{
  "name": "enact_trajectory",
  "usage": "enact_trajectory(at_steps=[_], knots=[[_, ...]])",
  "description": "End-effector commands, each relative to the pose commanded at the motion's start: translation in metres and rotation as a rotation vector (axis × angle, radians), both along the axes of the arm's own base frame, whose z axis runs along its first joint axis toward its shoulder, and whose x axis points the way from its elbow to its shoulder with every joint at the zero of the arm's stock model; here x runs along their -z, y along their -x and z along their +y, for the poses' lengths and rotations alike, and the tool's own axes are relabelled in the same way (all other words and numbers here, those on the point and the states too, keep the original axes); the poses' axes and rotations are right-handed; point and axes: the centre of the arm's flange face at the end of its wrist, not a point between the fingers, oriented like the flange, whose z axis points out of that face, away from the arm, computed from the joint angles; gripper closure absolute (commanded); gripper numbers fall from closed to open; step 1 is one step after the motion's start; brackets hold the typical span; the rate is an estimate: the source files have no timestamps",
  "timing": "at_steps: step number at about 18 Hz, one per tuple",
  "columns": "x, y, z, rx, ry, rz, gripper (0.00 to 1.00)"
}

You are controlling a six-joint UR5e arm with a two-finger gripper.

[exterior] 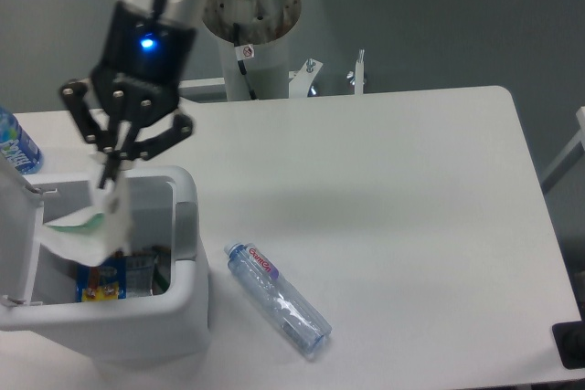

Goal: Place the trash in the trash can
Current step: 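Carry the paper over the white bin and open the gripper, then move the gripper back and lower it onto the clear water bottle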

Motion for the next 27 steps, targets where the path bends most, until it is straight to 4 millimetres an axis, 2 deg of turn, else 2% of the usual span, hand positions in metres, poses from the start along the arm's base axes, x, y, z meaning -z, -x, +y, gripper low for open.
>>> enact_trajectory(at_steps=[1,2,6,7,10,12,15,18,22,27], knots=[[0.0,0.002,0.003,0.013,-0.015,0.029,0.01],[0.002,0.003,0.003,0.026,-0.015,0.05,0.0],[-0.01,0.005,0.002,0.019,-0.036,0.061,0.0],[-0.013,0.011,0.0,0.008,-0.04,0.064,0.0],[-0.015,0.071,-0.022,-0.128,-0.036,0.035,0.0],[-0.009,0.112,-0.034,-0.213,-0.024,0.013,0.0],[0.027,0.167,-0.045,-0.329,0.054,0.008,0.0],[0.07,0.205,-0.046,-0.439,0.174,0.043,0.0],[0.125,0.239,-0.042,-0.5,0.294,0.061,0.0],[0.196,0.261,-0.036,-0.513,0.405,0.027,0.0]])
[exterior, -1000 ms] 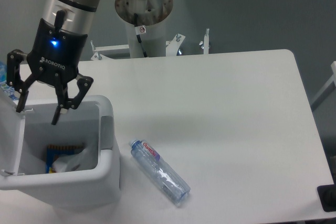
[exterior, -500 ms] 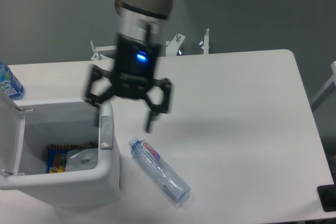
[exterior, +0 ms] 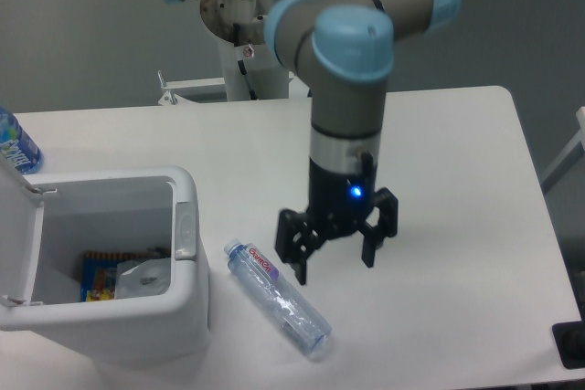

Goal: Place the trash in the trash can
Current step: 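Move the gripper back and lower it onto the clear water bottle, then grasp the water bottle by its cap end and lift it upright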

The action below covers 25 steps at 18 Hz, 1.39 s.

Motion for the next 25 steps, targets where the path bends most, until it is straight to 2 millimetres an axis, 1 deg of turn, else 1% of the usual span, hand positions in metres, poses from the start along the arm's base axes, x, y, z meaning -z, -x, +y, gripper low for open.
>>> enact_trajectory(at_steps=[2,3,5,7,9,10,12,13,14,15,16,19,21,24,25], knots=[[0.031,0.004,0.003,-0.002,0.032,-0.036,0.0],[0.048,0.005,0.005,-0.001,0.051,-0.054,0.0],[0.075,0.004,0.007,-0.004,0.079,-0.087,0.0],[0.093,-0.003,0.009,0.002,0.1,-0.112,0.0],[0.103,-0.013,0.022,0.02,0.106,-0.123,0.0],[0.11,-0.015,0.024,0.018,0.112,-0.134,0.0],[0.125,-0.015,0.033,0.021,0.119,-0.143,0.0],[0.128,-0.02,0.045,0.037,0.119,-0.139,0.0],[0.135,-0.022,0.052,0.043,0.126,-0.142,0.0],[0.14,-0.021,0.055,0.043,0.127,-0.143,0.0],[0.139,-0.019,0.057,0.038,0.124,-0.141,0.0],[0.15,-0.018,0.061,0.037,0.128,-0.147,0.0],[0.159,-0.026,0.065,0.049,0.134,-0.15,0.0],[0.164,-0.022,0.065,0.012,0.153,-0.144,0.0],[0.17,-0.022,0.065,0.005,0.159,-0.148,0.0]])
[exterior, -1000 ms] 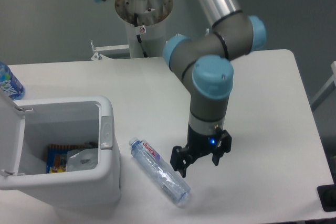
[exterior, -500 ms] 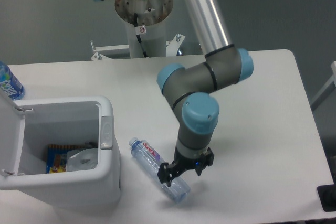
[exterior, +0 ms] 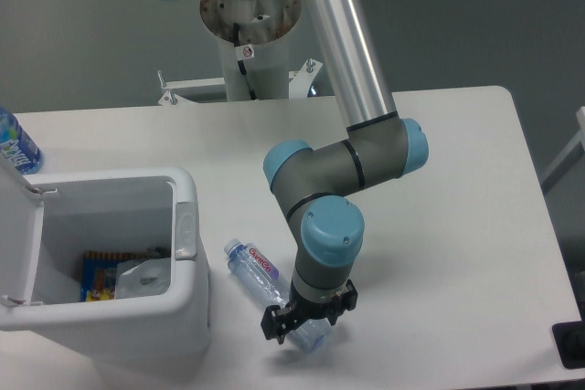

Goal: Place the trash in the trash can
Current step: 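Grasp the water bottle by its cap end and lift it upright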

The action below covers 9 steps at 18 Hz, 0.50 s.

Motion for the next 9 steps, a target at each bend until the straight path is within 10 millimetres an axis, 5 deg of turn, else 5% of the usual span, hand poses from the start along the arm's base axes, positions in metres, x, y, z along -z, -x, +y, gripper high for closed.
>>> enact_trajectory(at_steps=[5,9], knots=[[0.0084,0.0014,0.0031,-0.003,0.028,0.019,0.0],[0.0085,0.0009,0.0025,-0.002,0.028,0.019,0.36]])
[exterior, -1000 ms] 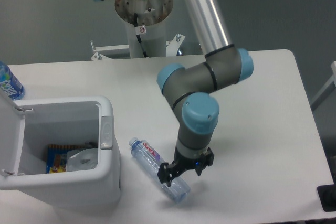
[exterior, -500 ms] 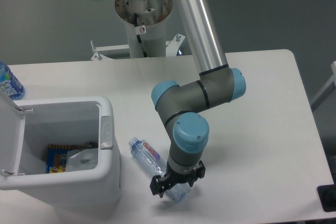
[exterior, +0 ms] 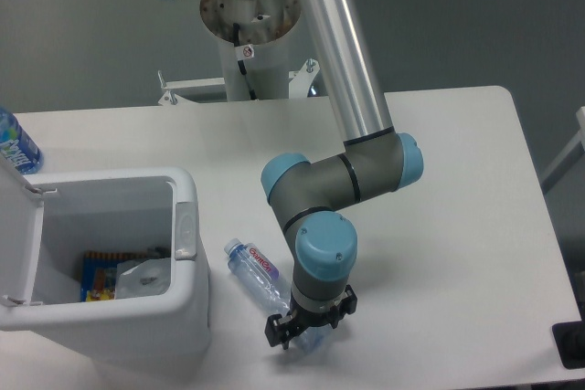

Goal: Place the trash in the trash can
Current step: 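Grasp the water bottle by its cap end and lift it upright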

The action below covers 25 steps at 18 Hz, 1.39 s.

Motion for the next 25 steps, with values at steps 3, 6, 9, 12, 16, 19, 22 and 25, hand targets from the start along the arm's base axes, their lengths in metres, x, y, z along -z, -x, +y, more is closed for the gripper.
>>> enact_trajectory(at_steps=[3,6,9,12,16,19,22,25], knots=[[-0.003,0.0,0.0,0.008,-0.002,0.003,0.37],[-0.001,-0.001,-0.001,0.011,-0.001,0.003,0.37],[-0.004,-0.001,-0.001,0.014,-0.004,0.007,0.37],[-0.015,0.0,-0.002,0.032,-0.014,0.021,0.37],[-0.055,0.007,-0.005,0.083,-0.053,0.069,0.37],[-0.108,0.034,-0.024,0.061,-0.122,0.124,0.37],[-0.156,0.059,-0.035,0.053,-0.237,0.134,0.37],[-0.199,0.07,-0.04,0.051,-0.322,0.159,0.37]])
